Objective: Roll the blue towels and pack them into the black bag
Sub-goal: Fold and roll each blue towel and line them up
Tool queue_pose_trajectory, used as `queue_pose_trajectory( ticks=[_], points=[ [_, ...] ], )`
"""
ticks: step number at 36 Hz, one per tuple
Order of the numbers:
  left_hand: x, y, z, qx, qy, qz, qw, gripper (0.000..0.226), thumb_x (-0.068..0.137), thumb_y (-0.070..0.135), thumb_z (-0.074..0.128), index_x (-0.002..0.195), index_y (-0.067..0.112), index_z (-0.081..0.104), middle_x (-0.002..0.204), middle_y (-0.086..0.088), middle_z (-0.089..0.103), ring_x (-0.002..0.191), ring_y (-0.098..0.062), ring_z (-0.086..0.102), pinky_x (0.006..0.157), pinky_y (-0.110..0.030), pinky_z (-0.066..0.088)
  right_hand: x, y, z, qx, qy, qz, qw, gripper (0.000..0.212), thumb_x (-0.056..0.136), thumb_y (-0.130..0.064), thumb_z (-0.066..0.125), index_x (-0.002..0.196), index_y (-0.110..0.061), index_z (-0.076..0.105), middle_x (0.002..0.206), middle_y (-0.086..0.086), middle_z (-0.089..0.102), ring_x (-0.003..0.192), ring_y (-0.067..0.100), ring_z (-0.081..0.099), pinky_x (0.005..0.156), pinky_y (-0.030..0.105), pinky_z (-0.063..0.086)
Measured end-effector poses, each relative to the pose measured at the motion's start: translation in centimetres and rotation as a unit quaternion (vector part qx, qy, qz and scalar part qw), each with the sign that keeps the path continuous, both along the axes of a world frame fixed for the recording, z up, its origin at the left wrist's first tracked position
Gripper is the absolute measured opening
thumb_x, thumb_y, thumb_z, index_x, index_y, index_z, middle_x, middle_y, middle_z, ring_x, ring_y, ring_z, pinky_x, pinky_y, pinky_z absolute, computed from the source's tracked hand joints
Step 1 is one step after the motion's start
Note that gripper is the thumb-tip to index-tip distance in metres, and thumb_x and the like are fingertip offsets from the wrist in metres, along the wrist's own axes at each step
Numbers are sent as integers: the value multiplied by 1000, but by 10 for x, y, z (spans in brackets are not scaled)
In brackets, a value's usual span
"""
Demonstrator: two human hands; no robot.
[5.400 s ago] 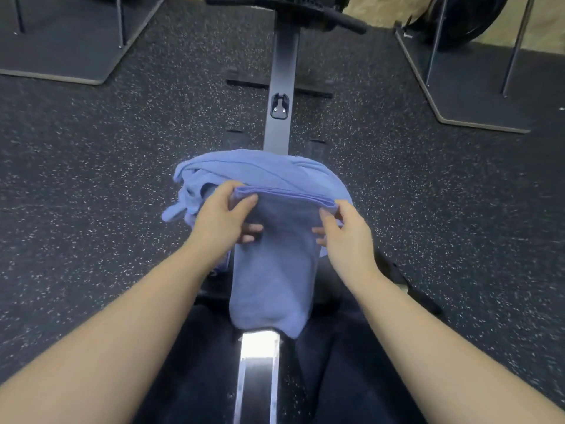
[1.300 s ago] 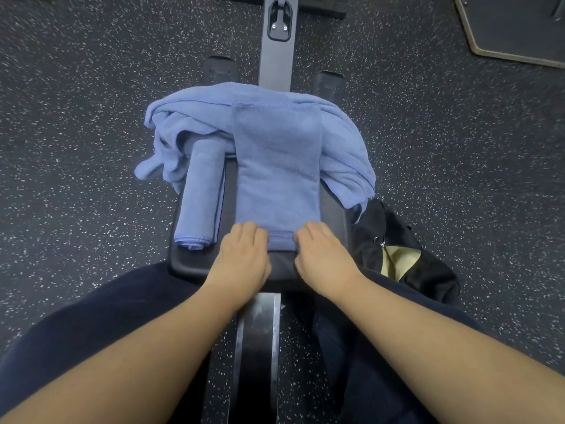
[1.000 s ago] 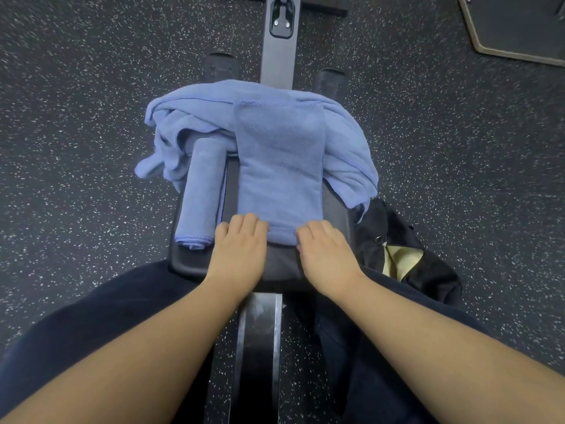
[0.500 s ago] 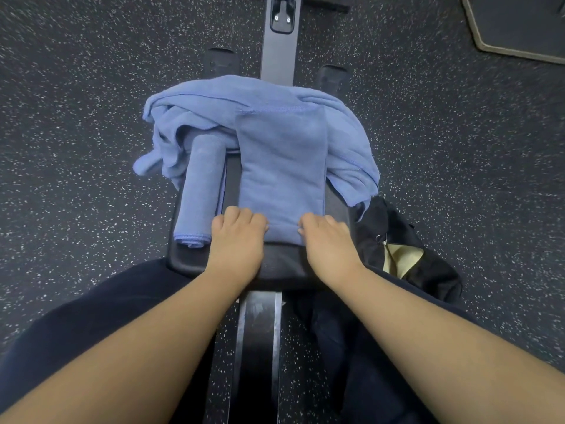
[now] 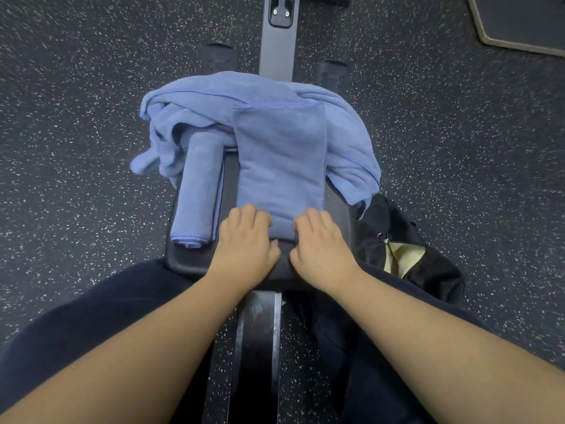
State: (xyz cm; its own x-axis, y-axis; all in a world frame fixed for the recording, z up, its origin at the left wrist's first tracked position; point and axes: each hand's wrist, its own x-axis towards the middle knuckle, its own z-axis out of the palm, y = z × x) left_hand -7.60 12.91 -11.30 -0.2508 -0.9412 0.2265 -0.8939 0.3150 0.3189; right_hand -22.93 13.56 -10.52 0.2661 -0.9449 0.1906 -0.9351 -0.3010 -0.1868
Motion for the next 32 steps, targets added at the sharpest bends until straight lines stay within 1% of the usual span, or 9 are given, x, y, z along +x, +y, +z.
queue_pose_trajectory(
  ticks=[4, 8, 11, 14, 16, 20, 23, 26, 32],
  points=[
    [4, -5, -5, -5, -11, -15, 1000, 39, 59, 4, 75, 92, 9, 55, 91, -15, 56, 85, -27, 36, 68, -35, 26, -4, -1, -3, -17, 17, -9, 1000, 25, 67, -9, 38, 83, -10, 57, 81, 6, 52, 77, 22, 39, 66, 29, 32],
    [5, -10, -2, 2, 12, -30, 999, 43, 56, -11, 75, 94, 5, 62, 90, -14, 61, 89, -26, 39, 72, -33, 26, -7, -4, -1, -6, 19, 0, 1000, 30, 62, 6, 68, 87, -7, 60, 81, 7, 57, 72, 28, 55, 69, 30, 27],
    [6, -11, 1, 0, 14, -33, 999, 25, 73, 1, 49, 94, 8, 61, 86, -11, 61, 87, -26, 45, 72, -32, 26, -7, -6, 2, 21, 29, -14, 999, 37, 56, 6, 78, 84, -8, 59, 76, 5, 56, 67, 27, 55, 67, 30, 24],
    [7, -11, 7, 25, -6, -24, 999, 32, 72, 11, 33, 89, 12, 60, 78, -7, 58, 77, -29, 54, 69, -33, 23, -5, -5, 2, 29, 25, -21, 999, 22, 67, -1, 70, 82, -11, 58, 71, 3, 55, 64, 27, 55, 64, 32, 20],
    [6, -10, 10, 35, -31, -12, 999, 29, 70, 10, 35, 84, 14, 59, 72, -4, 56, 71, -29, 54, 67, -33, 20, -4, -3, 4, 43, 18, -15, 999, 3, 79, -10, 58, 80, -12, 56, 67, 3, 55, 61, 28, 54, 63, 35, 21],
    [5, -8, 12, 84, -68, 9, 994, 22, 72, 1, 52, 88, 15, 59, 77, -4, 58, 80, -29, 51, 69, -35, 17, -3, -4, 8, 113, 38, -6, 993, 5, 89, -9, 55, 85, -12, 55, 72, 5, 58, 67, 31, 54, 64, 34, 23],
    [4, -6, 12, 64, -66, 14, 996, 22, 69, 4, 54, 86, 16, 59, 79, -5, 56, 79, -29, 52, 70, -36, 20, -1, -5, 11, 97, 64, -20, 993, 13, 79, -8, 67, 80, -15, 56, 66, 1, 56, 63, 27, 54, 62, 32, 24],
    [3, -3, 12, 5, -34, -13, 999, 13, 72, 12, 54, 83, 15, 59, 85, -8, 54, 81, -25, 41, 69, -35, 23, 0, -6, 10, 64, 95, -34, 993, 23, 66, -9, 77, 76, -19, 58, 62, -3, 55, 63, 24, 54, 60, 32, 27],
    [0, -1, 10, -8, -6, -38, 999, 18, 76, 20, 43, 79, 16, 61, 85, -6, 57, 82, -23, 38, 66, -38, 27, 0, -7, 8, 11, 120, -43, 992, 25, 59, -11, 82, 73, -20, 62, 68, -2, 55, 69, 23, 53, 61, 32, 16]
  ],
)
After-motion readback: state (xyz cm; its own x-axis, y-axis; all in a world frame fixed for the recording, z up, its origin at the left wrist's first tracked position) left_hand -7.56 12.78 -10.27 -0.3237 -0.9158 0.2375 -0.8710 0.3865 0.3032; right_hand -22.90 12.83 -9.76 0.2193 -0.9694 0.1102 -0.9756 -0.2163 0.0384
